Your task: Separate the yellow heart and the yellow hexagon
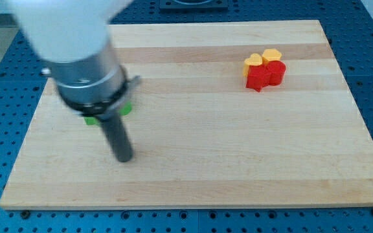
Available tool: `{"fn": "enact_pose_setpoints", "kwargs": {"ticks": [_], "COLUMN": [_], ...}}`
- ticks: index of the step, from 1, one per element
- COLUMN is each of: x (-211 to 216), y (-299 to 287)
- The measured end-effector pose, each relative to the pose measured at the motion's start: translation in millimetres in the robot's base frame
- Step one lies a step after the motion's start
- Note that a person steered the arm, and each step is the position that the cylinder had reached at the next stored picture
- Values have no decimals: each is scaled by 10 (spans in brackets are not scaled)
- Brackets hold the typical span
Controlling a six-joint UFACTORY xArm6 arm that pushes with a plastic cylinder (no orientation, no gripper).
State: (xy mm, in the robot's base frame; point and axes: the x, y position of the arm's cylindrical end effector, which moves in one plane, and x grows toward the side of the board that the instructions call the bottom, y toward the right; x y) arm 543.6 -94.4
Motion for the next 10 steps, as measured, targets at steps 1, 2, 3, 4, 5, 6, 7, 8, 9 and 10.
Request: {"fn": "enact_pose_setpoints", "kwargs": {"ticks": [1,2,3,4,5,6,7,8,9,10], "x": [-90,-278,-633,-1025,-1594,-2207,-2756,-2993,-2960,-2848], "y": [838,1683,2473,3084,3528,3626,3611,3375,2854,2480]}}
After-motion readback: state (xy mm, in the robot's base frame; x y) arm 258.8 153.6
